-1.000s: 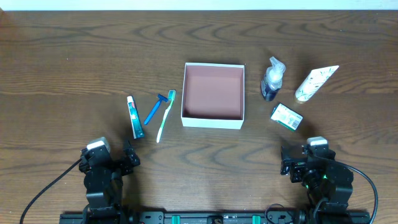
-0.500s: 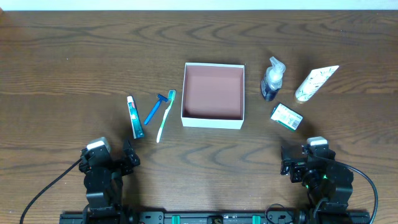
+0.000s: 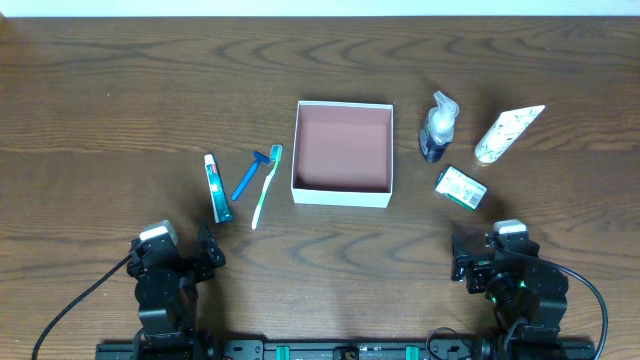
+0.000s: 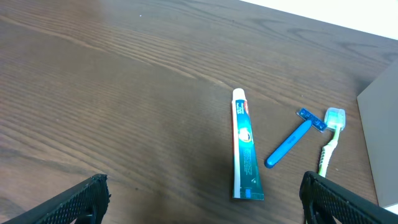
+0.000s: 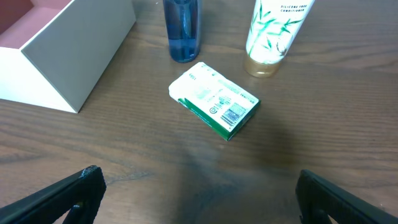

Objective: Pack container

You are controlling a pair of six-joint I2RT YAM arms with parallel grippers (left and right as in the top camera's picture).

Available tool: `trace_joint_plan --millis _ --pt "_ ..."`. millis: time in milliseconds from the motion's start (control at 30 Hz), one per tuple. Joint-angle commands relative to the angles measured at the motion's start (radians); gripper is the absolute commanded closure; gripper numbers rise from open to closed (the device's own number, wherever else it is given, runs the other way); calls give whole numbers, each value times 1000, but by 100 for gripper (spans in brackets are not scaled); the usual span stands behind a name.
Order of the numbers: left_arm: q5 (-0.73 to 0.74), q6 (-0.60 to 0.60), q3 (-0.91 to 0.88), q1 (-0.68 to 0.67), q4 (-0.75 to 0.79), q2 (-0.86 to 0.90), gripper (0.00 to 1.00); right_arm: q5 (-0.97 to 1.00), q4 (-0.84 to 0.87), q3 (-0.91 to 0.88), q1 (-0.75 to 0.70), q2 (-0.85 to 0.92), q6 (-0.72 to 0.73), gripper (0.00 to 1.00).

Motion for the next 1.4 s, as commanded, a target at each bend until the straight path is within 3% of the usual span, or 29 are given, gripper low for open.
trace_joint_plan --millis 0,533,867,1100,1233,1367 --pt "-8 10 -19 -3 2 -6 2 -8 -1 -3 11 -7 -6 1" --pt "-8 10 -19 -3 2 -6 2 -23 53 -3 11 -7 -21 1" --pt "-8 10 -19 -3 2 -6 2 -142 97 18 11 -7 76 1" --pt "-8 10 -19 -3 2 -6 2 -111 104 188 11 94 79 1" --pt "-8 10 -19 -3 2 -6 2 -106 68 356 11 267 92 1" --pt "-8 10 -19 -3 2 -6 2 -34 -74 591 11 497 92 1"
